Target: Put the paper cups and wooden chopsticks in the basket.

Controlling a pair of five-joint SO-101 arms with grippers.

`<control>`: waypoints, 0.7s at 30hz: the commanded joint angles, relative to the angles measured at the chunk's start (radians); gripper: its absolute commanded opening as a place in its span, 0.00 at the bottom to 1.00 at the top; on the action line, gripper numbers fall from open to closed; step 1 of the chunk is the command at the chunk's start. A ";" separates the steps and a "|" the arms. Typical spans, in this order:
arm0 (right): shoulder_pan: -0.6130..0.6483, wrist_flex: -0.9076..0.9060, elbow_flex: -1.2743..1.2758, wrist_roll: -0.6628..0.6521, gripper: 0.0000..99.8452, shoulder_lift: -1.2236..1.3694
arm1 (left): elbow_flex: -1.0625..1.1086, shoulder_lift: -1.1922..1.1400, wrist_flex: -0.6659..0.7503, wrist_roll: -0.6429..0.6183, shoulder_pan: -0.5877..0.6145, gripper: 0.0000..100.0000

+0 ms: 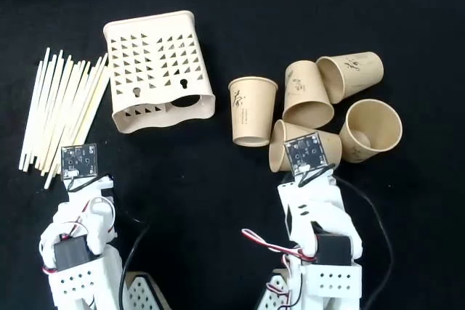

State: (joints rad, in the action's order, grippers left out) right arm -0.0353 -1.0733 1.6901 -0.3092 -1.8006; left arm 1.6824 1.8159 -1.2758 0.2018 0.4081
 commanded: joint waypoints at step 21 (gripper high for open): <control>0.104 0.000 -0.668 -0.336 0.01 0.229 | 0.016 0.009 0.003 0.006 -0.001 0.04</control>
State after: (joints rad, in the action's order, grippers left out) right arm 0.0583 -1.1178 1.1224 -0.6406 -1.7254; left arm 1.6824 1.8159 -1.2758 0.2018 0.4081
